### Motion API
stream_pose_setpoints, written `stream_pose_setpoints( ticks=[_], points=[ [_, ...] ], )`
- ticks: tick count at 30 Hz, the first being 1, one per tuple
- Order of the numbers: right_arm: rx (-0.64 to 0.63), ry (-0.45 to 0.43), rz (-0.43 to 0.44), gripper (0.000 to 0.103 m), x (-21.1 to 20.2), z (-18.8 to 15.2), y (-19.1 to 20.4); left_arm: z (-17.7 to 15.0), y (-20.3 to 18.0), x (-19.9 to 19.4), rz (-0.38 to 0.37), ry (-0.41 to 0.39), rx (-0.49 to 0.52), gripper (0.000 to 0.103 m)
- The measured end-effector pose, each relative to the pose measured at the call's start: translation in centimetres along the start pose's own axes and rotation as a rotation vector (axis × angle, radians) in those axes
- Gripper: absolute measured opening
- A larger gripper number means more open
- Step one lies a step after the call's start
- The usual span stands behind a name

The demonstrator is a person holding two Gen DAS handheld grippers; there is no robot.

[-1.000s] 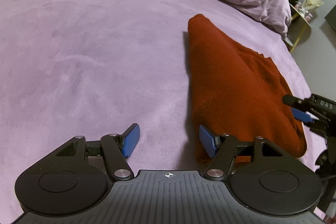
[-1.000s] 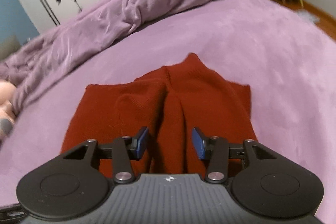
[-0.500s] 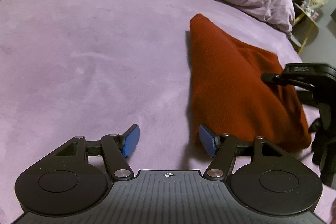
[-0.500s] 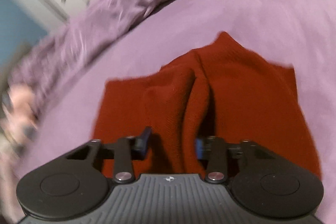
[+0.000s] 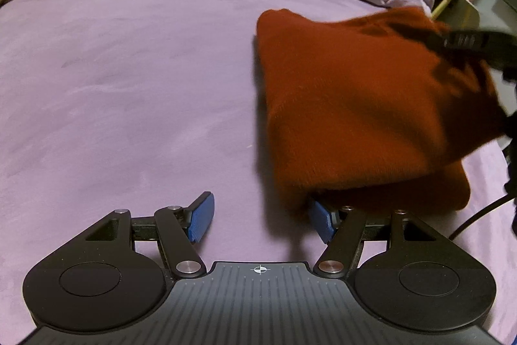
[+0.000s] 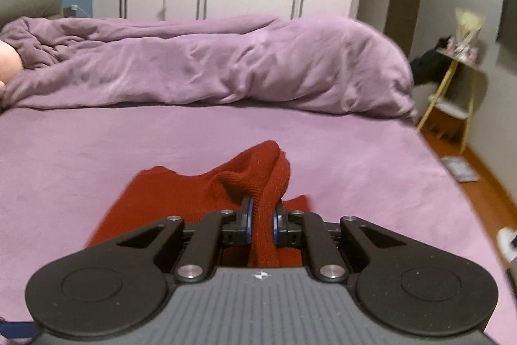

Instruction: Fold small clothes

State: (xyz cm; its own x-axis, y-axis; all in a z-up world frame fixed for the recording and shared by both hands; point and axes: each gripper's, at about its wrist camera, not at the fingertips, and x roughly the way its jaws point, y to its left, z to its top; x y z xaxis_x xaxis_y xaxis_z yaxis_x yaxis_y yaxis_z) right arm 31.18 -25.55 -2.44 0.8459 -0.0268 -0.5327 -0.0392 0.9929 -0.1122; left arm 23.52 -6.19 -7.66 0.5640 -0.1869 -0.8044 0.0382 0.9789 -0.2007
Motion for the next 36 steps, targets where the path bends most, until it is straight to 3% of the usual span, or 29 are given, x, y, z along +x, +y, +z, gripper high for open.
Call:
stream_pose_setpoints(
  ticks=[2,5,7,8,10,11,14,16,19,21,23,24,25,27,28,31,32,34,36],
  points=[
    [-0.005,0.014,-0.04,0.01,0.5,-0.9,-1.2,0.1,-0.6,0.5,0.022,-0.001,-0.004,0.071],
    [0.001,0.086,-0.107,0.011,2.7,-2.6,-3.0,0.2,-0.9,1.3,-0.004,0.031,-0.039,0.07],
    [0.057,0.156,-0.118,0.012,3.2,-3.6,-4.5,0.1,-0.7,1.3,-0.014,0.022,-0.05,0.07],
    [0.127,0.149,-0.115,0.014,2.3,-4.2,-5.7,0.0,-0.6,1.3,-0.015,0.019,-0.053,0.071],
    [0.316,0.102,-0.056,0.045,-0.3,-5.7,-8.3,-0.1,-0.3,1.4,-0.024,0.018,-0.068,0.071],
    [0.463,0.079,-0.01,0.048,-2.1,-7.1,-9.9,-0.1,-0.2,1.5,-0.027,0.018,-0.079,0.072],
    [0.756,0.062,0.116,0.049,-6.0,-11.6,-12.4,-0.1,-0.4,1.6,-0.022,0.015,-0.086,0.072],
    [0.874,0.065,0.165,0.049,-7.2,-14.1,-12.8,-0.1,-0.7,1.5,-0.01,0.013,-0.073,0.072],
    [1.0,0.075,0.314,0.049,-6.7,-15.6,-12.4,0.1,-0.6,1.4,-0.002,0.022,-0.088,0.072],
    [1.039,0.098,0.346,0.049,-5.5,-15.8,-11.8,0.0,-0.6,1.3,0.004,0.024,-0.094,0.072],
    [1.04,0.103,0.319,0.048,-4.3,-15.5,-10.9,0.0,-0.7,1.3,0.011,0.024,-0.092,0.072],
    [1.031,0.115,0.3,0.034,-3.7,-15.2,-10.4,0.0,-0.7,1.3,0.014,0.024,-0.093,0.072],
    [1.018,0.129,0.282,0.014,-3.2,-14.7,-9.9,0.0,-0.9,1.3,0.016,0.026,-0.095,0.072],
    [0.987,0.15,0.289,0.009,-2.9,-13.7,-9.2,0.1,-1.0,1.3,0.021,0.025,-0.091,0.072],
    [1.045,0.134,0.342,0.009,-3.2,-13.9,-9.6,0.1,-1.0,1.3,0.028,0.021,-0.086,0.073],
    [1.412,0.047,0.61,0.008,-3.3,-16.3,-12.1,0.1,-0.5,1.1,0.043,0.001,-0.104,0.08],
    [1.511,0.026,0.663,0.008,-3.2,-17.3,-12.8,0.1,-0.2,1.1,0.039,0.0,-0.12,0.08],
    [1.489,0.053,0.579,0.008,-3.5,-18.1,-13.5,0.2,0.6,1.0,0.016,0.004,-0.16,0.08],
    [1.321,0.151,0.39,0.008,-3.5,-18.0,-13.5,0.3,1.1,1.0,-0.002,0.009,-0.185,0.08]
  ],
)
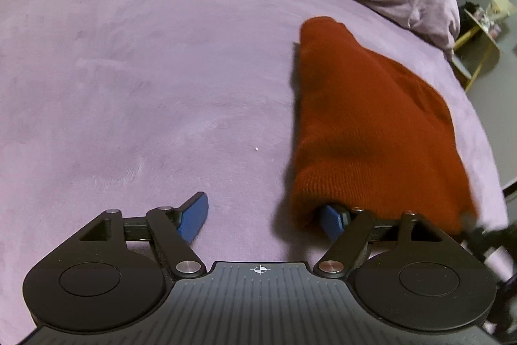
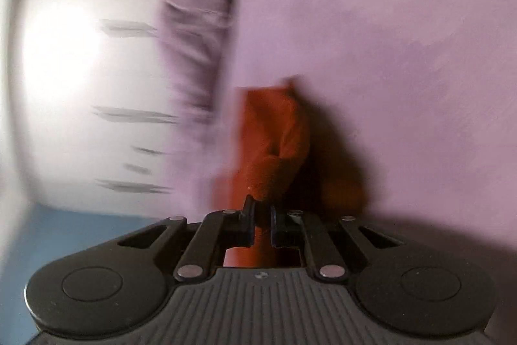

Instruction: Fold small clothes

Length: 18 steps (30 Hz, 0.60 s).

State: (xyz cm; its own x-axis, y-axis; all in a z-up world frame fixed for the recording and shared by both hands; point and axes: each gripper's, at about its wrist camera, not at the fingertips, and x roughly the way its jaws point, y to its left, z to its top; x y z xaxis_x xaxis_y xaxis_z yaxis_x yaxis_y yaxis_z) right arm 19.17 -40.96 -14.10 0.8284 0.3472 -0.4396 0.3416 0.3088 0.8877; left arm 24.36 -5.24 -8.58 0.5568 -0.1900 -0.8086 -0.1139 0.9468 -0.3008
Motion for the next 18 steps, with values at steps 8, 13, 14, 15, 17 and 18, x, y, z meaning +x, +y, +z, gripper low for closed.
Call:
stream_pose_setpoints(
  ticks=[8,13,14,15,17,18],
  points=[
    [-0.317,-0.042,-0.263,0.017,-1.3,-0.5,3.5,0.6,2.7,-3.1,0.003,-0.014,0.028,0.077],
    [-0.496,-0.15,-0.249,0.023,-3.1,-1.9,7.9,3.0,2.4,-3.9,-0.047,-0.06,0.003,0.078],
    [-0.529,-0.104,-0.219,0.023,-1.8,-2.4,8.9,3.4,1.8,-3.6,-0.063,-0.055,0.002,0.078],
    [-0.571,-0.059,-0.199,0.023,-0.5,-3.1,9.9,3.9,0.8,-3.1,-0.091,-0.05,0.012,0.078],
    [-0.694,0.005,-0.19,0.023,2.6,-4.9,11.7,4.4,-0.8,-2.1,-0.095,-0.05,0.045,0.078],
    [-0.748,0.013,-0.203,0.022,3.8,-5.5,12.2,4.6,-1.6,-1.5,-0.081,-0.043,0.067,0.078]
  ],
)
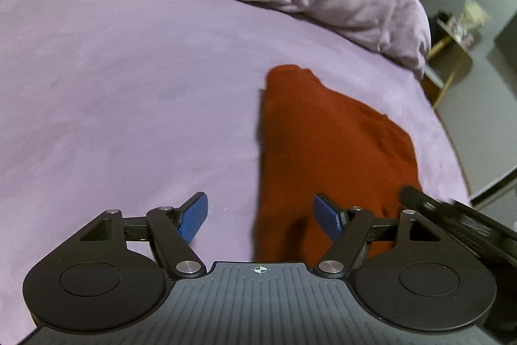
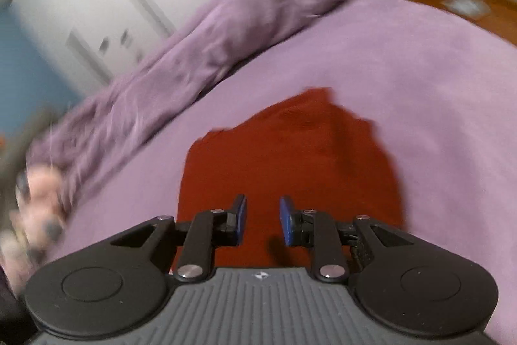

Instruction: Fold small clothes

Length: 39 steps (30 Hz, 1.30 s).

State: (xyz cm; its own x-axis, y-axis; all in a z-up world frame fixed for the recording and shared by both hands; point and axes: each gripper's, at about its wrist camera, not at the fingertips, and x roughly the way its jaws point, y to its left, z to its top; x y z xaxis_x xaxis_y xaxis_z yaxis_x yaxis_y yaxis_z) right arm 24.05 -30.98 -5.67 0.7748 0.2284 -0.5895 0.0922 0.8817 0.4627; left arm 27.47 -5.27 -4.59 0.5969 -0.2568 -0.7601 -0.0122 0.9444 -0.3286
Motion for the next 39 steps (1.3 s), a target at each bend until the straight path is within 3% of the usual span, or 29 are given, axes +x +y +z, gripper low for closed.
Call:
stream_pose_setpoints(
  ticks=[2,3,4,6,9,13,16,17,19,20,22,25,28,31,36,38,39],
  points=[
    [-0.073,0.006,-0.045,0.021,2.6,0.5,0.8,0.3,-1.0,1.5,0.007,0.021,0.031,0.078],
    [-0.082,0.018,-0.076,0.015,3.6,0.7,0.6,0.3,-1.3,2.0,0.01,0.026,0.036,0.078],
    [-0.085,0.025,-0.13,0.001,4.6,0.7,-0.1,0.3,-1.5,2.4,0.011,0.025,0.039,0.079],
    [-0.064,-0.002,-0.197,0.0,5.2,0.9,-2.1,0.4,-1.7,3.0,0.003,0.032,0.054,0.081],
    [0.026,-0.025,-0.175,0.0,4.3,0.9,-6.0,-0.1,-1.8,4.1,-0.018,0.055,0.06,0.087],
    [-0.032,-0.022,-0.205,0.0,3.3,1.4,-5.9,-0.4,-0.9,4.1,-0.049,0.053,0.043,0.089],
    [-0.078,-0.03,-0.364,0.028,2.9,1.9,-6.3,0.3,1.6,3.0,-0.072,0.051,-0.007,0.09],
    [-0.058,-0.025,-0.33,0.03,2.6,2.0,-7.0,0.6,2.7,2.6,-0.059,0.051,-0.045,0.088],
    [0.035,0.033,-0.174,0.041,2.1,2.4,-9.1,1.4,4.8,2.3,-0.054,0.051,-0.119,0.087],
    [0.115,0.06,-0.077,0.042,2.0,2.6,-10.4,1.7,6.0,2.2,-0.095,0.048,-0.164,0.087],
    [0.274,0.09,0.054,0.058,2.2,3.0,-12.9,2.1,8.1,2.8,-0.233,0.079,-0.278,0.088],
    [0.469,0.162,0.227,0.063,4.1,3.5,-16.4,2.3,9.2,5.1,-0.383,0.156,-0.408,0.088],
    [0.586,0.231,0.349,0.07,6.3,3.9,-17.9,2.3,7.6,6.8,-0.375,0.161,-0.335,0.087],
    [0.568,0.275,0.332,0.07,8.1,4.7,-17.4,2.4,5.8,8.3,-0.389,0.158,-0.263,0.085],
    [0.425,0.32,0.308,0.071,10.4,5.5,-14.8,2.9,4.6,11.2,-0.461,0.222,-0.299,0.074],
    [0.415,0.321,0.319,0.067,11.2,5.6,-14.5,3.0,4.3,11.9,-0.459,0.212,-0.287,0.064],
    [0.413,0.318,0.321,0.057,11.5,5.6,-14.5,3.0,4.3,11.9,-0.464,0.203,-0.284,0.061]
  ],
)
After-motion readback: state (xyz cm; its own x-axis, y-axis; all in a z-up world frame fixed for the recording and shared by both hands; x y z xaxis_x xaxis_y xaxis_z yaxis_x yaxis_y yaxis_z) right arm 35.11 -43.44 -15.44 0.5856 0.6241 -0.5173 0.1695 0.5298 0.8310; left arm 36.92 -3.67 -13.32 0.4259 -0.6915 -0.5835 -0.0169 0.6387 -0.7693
